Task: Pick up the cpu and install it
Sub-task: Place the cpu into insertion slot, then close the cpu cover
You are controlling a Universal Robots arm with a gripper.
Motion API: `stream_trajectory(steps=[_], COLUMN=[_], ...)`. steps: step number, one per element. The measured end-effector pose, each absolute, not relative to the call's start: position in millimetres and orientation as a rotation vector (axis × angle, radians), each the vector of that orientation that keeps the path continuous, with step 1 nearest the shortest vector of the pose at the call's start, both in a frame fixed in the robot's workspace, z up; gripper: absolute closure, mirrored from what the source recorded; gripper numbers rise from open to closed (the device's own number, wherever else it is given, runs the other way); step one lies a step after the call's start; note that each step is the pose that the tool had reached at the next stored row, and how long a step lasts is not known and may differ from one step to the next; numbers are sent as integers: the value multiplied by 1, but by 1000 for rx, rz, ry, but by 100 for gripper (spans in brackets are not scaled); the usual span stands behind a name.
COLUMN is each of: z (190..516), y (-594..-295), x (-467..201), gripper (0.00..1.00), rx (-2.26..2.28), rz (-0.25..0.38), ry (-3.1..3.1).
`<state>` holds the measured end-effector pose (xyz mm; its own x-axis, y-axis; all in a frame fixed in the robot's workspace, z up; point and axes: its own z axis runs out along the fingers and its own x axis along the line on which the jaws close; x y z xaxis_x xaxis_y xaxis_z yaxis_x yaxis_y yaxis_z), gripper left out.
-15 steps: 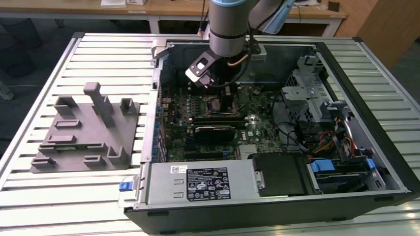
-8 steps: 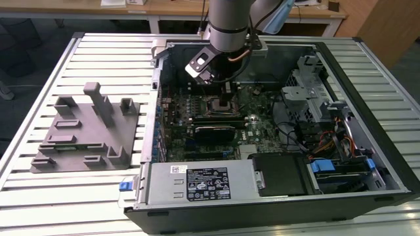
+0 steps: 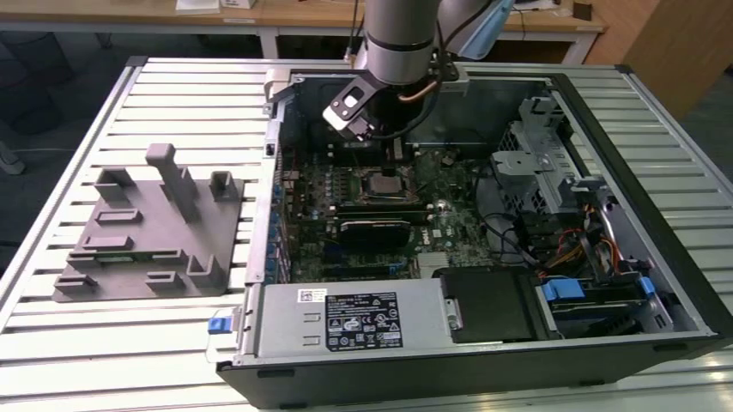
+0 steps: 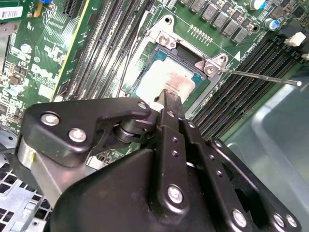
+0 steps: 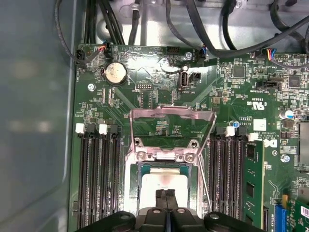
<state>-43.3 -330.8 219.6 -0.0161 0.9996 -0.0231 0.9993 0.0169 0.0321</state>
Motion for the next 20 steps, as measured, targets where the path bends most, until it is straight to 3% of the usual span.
stream_trajectory(steps=[20], z=[231], y=[-331], x=[-43], gripper=[89], rx=[2176], rz=[10], ry=[2212])
